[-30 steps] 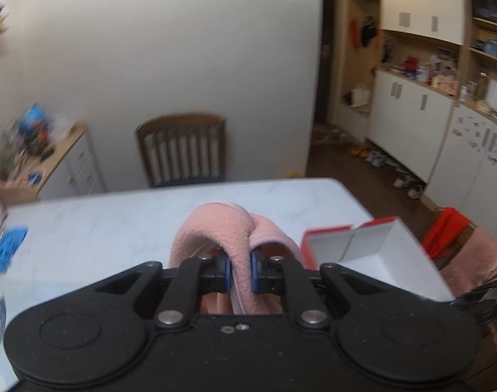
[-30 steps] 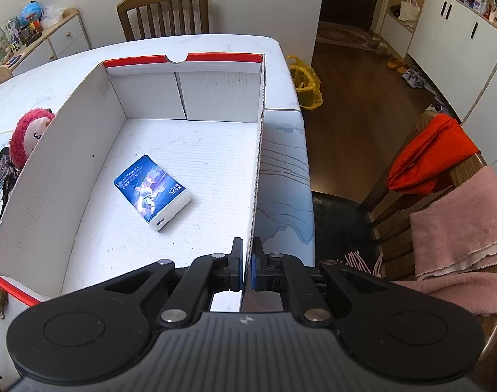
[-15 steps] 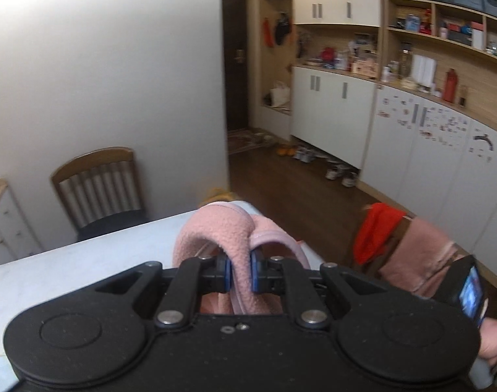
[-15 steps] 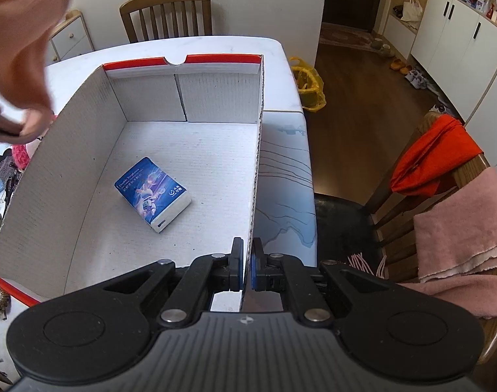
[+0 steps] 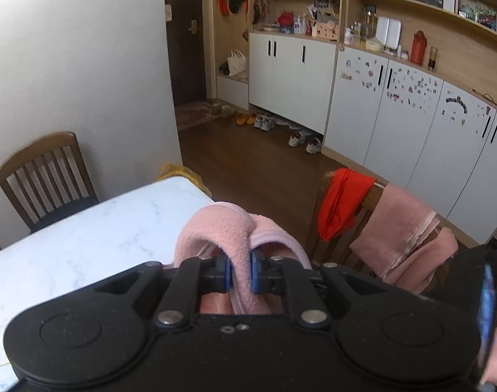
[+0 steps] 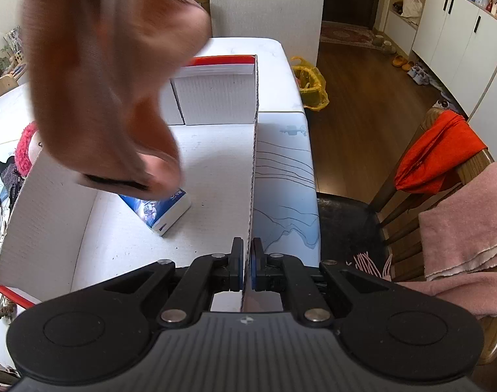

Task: Organize objects
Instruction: 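Lift the pink headband into the shoebox and release it with the left gripper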

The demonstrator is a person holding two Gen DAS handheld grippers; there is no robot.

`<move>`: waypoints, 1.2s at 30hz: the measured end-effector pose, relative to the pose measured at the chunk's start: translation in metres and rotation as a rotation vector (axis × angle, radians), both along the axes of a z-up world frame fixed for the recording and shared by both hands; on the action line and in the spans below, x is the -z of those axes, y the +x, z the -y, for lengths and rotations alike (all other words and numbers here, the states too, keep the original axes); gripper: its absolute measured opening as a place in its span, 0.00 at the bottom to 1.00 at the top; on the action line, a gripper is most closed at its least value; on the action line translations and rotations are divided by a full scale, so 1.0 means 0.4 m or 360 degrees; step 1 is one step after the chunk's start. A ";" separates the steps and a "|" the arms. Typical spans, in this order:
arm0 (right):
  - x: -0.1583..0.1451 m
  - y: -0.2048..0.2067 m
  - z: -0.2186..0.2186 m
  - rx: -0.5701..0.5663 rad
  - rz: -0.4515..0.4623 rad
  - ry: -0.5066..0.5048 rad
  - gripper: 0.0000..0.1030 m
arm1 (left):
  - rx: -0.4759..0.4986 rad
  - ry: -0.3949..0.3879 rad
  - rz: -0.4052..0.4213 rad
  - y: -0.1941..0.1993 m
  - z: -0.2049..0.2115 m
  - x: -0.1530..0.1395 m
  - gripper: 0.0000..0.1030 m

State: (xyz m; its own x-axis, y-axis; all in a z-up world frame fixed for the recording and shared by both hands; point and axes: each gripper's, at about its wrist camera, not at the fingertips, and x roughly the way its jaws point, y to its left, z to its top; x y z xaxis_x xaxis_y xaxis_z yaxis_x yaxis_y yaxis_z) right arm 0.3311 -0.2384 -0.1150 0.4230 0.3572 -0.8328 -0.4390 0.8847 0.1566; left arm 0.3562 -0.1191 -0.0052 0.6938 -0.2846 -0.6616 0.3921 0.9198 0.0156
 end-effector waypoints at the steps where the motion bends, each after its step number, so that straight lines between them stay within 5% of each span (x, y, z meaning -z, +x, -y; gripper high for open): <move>1: 0.001 0.000 0.001 0.0000 -0.0002 0.0003 0.04 | 0.0002 -0.0005 -0.0004 0.008 0.005 0.012 0.08; 16: 0.001 0.003 -0.002 -0.0024 -0.0017 0.0001 0.04 | -0.0032 0.0074 -0.0194 0.109 0.029 0.193 0.09; 25: -0.002 0.001 -0.004 -0.0025 -0.0022 0.0001 0.04 | -0.0015 0.0152 -0.0426 0.163 0.033 0.289 0.10; 36: -0.003 -0.005 -0.004 -0.0023 -0.0026 -0.0002 0.04 | -0.0011 0.0142 -0.0559 0.175 0.014 0.335 0.13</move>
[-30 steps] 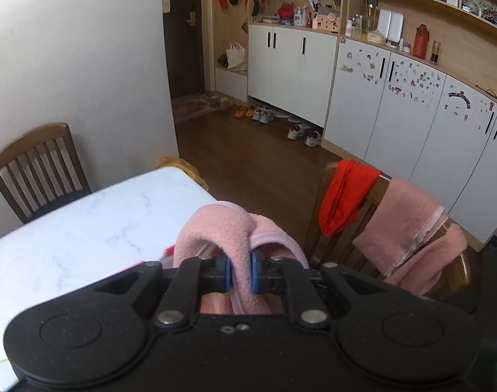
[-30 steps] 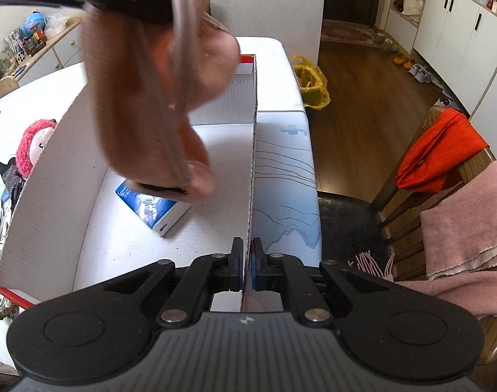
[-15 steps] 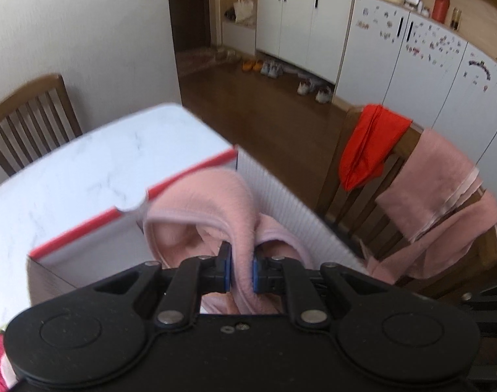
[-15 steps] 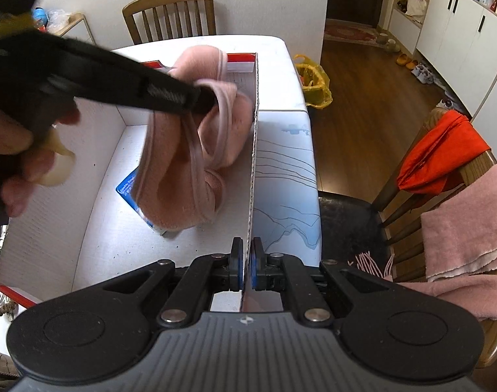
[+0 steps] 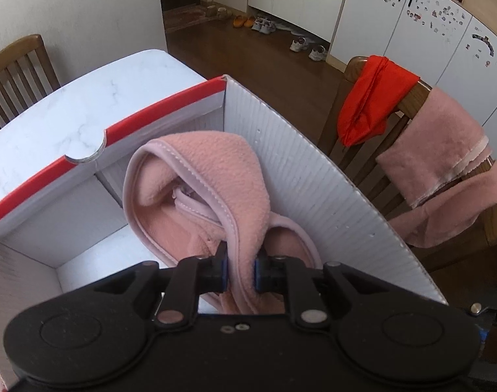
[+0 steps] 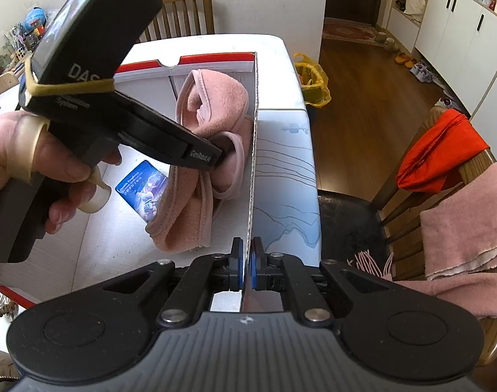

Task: Organize objects
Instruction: 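Lift the pink headband into the shoebox and release it with the left gripper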

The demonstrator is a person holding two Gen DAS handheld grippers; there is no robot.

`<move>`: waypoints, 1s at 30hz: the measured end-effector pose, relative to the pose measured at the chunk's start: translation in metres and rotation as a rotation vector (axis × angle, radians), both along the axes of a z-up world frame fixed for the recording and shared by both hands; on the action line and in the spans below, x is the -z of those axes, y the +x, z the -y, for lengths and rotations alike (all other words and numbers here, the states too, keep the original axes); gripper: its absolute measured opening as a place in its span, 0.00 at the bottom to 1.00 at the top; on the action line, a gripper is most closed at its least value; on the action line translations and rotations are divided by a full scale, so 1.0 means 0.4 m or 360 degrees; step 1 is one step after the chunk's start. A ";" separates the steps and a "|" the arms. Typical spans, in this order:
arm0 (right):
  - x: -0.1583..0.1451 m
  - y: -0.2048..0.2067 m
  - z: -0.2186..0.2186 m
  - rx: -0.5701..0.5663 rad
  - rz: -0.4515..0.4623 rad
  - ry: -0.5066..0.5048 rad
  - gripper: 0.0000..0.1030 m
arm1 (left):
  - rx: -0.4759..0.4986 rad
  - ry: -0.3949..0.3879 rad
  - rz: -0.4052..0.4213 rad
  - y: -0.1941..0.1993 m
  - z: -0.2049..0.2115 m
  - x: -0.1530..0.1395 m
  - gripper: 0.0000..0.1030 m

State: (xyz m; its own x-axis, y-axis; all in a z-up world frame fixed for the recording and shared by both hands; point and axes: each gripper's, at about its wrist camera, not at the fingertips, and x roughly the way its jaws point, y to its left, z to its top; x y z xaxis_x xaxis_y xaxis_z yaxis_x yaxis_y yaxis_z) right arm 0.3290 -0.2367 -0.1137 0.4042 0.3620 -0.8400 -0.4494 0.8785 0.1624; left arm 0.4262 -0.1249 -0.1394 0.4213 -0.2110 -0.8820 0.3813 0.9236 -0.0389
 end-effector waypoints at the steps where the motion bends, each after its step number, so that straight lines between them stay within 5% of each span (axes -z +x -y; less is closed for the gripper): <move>1: 0.000 0.001 0.000 0.0001 -0.0003 0.0001 0.04 | 0.0001 0.0000 0.0003 -0.001 -0.001 -0.004 0.15; 4: 0.000 0.002 0.001 0.0001 -0.0004 -0.0001 0.04 | 0.0021 0.0000 0.0017 -0.008 -0.003 -0.018 0.22; 9: 0.001 0.002 0.001 0.0001 -0.0005 -0.0008 0.04 | 0.0009 -0.0012 0.0048 -0.028 -0.013 -0.032 0.53; 11: 0.001 0.003 -0.001 0.0002 -0.0006 -0.0010 0.04 | 0.0000 -0.0017 0.0067 -0.036 -0.015 -0.038 0.58; 30: -0.007 -0.006 -0.017 0.0004 -0.0012 -0.0048 0.04 | -0.0137 -0.0097 0.0279 -0.156 -0.069 -0.169 0.69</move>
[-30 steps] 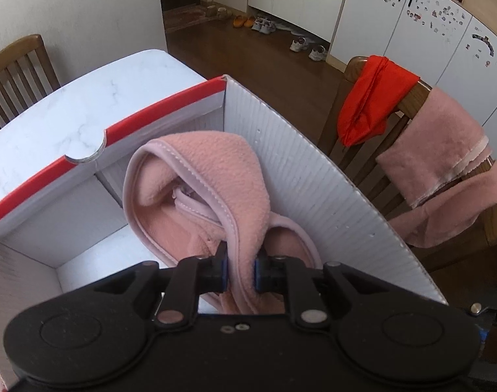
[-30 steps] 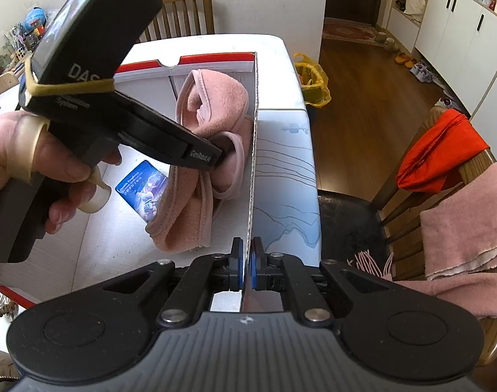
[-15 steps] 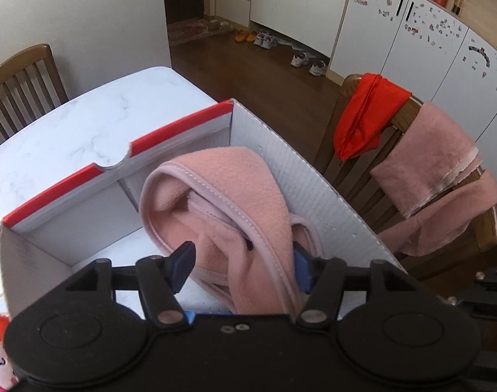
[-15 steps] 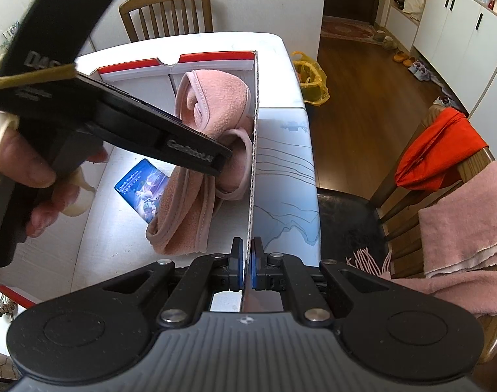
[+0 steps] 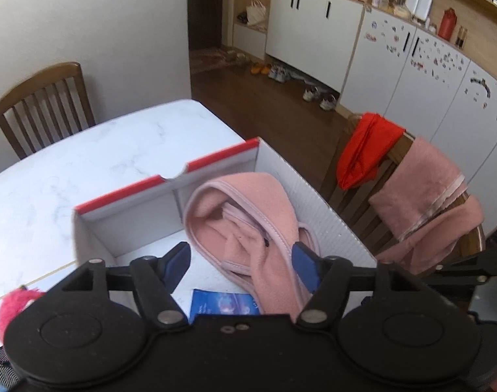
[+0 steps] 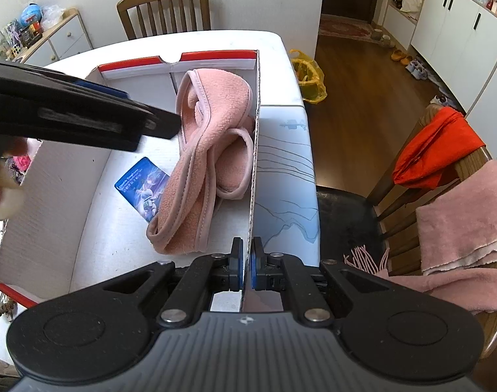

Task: Organize objects
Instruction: 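Lift the pink headband into the shoebox and release it with the left gripper, then move the left gripper to the red knotted cloth and grasp it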

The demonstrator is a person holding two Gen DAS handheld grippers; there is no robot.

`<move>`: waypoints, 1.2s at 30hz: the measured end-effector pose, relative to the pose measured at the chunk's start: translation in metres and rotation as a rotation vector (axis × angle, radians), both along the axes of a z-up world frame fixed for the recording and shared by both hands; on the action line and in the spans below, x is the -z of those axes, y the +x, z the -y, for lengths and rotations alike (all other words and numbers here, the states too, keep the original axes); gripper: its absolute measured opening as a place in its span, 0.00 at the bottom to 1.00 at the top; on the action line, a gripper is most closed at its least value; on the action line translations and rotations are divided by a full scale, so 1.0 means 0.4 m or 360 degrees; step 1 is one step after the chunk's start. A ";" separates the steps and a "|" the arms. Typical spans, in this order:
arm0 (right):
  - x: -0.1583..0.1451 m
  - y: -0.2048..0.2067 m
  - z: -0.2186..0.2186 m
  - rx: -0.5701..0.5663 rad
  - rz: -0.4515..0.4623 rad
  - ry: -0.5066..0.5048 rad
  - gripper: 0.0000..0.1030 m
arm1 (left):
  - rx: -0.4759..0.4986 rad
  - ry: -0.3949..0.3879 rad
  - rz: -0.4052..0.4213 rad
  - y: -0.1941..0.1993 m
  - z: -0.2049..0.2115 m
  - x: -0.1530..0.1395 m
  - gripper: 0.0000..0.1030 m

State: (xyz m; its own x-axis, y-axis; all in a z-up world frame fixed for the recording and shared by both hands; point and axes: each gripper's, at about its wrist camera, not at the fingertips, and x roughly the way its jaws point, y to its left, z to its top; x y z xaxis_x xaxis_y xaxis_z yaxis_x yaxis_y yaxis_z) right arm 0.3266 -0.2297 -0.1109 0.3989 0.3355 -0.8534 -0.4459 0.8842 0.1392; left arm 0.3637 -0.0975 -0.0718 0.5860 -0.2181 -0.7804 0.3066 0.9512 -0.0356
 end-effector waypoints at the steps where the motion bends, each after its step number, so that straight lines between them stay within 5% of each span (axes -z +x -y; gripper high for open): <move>1: 0.000 -0.001 -0.001 -0.0001 0.0000 -0.0004 0.04 | -0.0006 -0.0002 0.0017 -0.010 -0.006 -0.008 0.70; 13: -0.011 -0.011 -0.008 -0.0003 0.0020 -0.0042 0.04 | -0.0145 -0.0048 0.0128 -0.112 -0.132 -0.090 0.79; 23: -0.018 -0.023 -0.015 0.0003 0.0025 -0.0055 0.04 | -0.0278 -0.0043 0.0218 -0.193 -0.277 -0.130 0.95; 36: -0.007 -0.040 -0.022 0.0020 0.0011 -0.0101 0.04 | -0.0460 -0.0063 0.0149 -0.238 -0.435 -0.053 0.99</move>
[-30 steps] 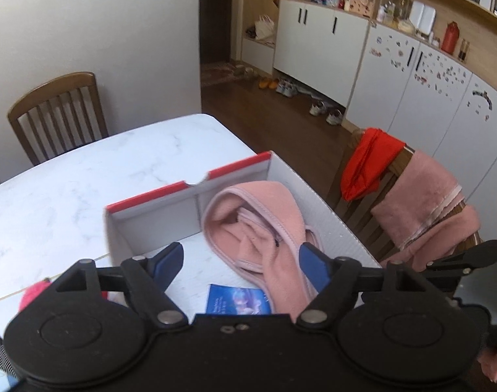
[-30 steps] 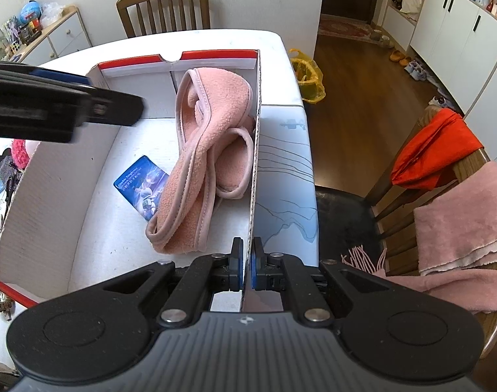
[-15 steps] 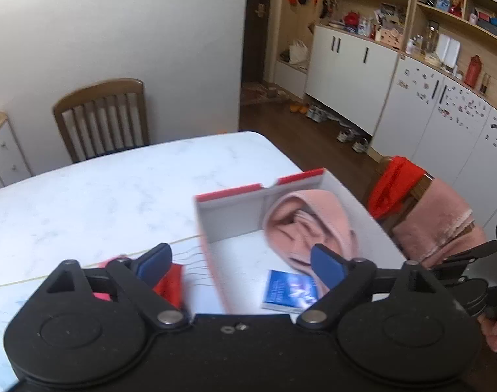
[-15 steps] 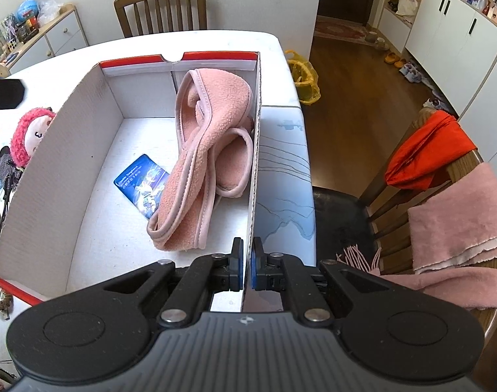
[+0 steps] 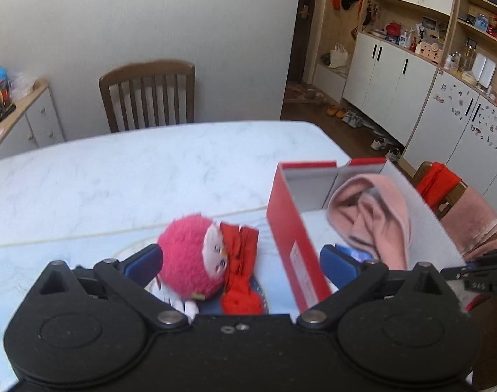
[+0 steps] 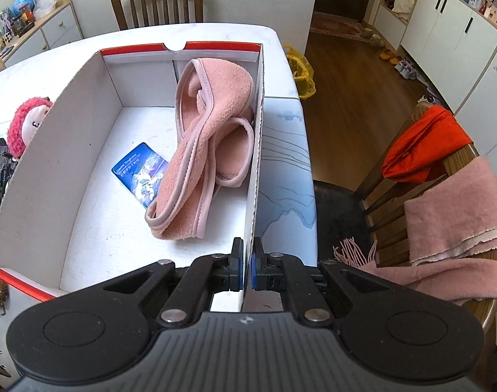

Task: Organize objects
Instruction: 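Move the left gripper to the red knotted cloth and grasp it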

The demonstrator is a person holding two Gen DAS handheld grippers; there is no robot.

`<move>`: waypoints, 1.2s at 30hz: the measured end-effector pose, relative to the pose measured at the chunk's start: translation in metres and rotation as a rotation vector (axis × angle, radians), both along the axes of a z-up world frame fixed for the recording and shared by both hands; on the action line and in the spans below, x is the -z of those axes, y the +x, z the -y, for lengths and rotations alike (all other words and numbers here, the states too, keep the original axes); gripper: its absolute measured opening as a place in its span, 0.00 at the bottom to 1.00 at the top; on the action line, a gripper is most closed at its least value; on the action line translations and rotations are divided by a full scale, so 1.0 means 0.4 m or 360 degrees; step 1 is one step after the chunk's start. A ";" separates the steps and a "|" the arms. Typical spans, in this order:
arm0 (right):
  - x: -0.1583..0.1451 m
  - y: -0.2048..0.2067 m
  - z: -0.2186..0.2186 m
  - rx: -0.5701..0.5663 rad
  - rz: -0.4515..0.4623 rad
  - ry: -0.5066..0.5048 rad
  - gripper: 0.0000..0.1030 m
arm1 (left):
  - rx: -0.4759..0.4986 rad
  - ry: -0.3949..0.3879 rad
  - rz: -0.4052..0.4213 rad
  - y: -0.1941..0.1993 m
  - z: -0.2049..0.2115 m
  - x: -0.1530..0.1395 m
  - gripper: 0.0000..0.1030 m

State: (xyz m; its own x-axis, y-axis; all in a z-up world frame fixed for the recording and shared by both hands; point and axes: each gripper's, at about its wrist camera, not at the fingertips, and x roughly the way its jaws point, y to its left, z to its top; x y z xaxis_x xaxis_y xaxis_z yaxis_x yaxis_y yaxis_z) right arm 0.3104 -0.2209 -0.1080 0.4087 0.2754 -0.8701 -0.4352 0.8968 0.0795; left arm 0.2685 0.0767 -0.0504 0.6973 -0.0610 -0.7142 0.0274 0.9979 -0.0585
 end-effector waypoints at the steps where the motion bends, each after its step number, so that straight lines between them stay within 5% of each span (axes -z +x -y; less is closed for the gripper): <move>1: 0.000 -0.001 0.000 0.0001 0.0000 -0.0003 0.04 | 0.0001 -0.0006 -0.0013 -0.003 -0.002 0.010 0.99; 19: -0.009 -0.005 -0.004 -0.0009 0.0013 -0.0026 0.04 | 0.0025 0.0118 -0.0106 0.000 0.006 0.189 0.94; 36: -0.003 -0.007 0.000 -0.0006 0.0008 -0.0030 0.04 | 0.0108 0.0164 -0.0215 0.022 0.055 0.273 0.70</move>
State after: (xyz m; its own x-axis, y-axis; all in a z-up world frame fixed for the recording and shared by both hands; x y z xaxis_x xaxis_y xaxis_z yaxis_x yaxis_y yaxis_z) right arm 0.3074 -0.2207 -0.1069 0.4119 0.2609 -0.8731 -0.4391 0.8964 0.0607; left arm 0.2771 0.0547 -0.1595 0.5912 -0.0263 -0.8061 0.0938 0.9949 0.0363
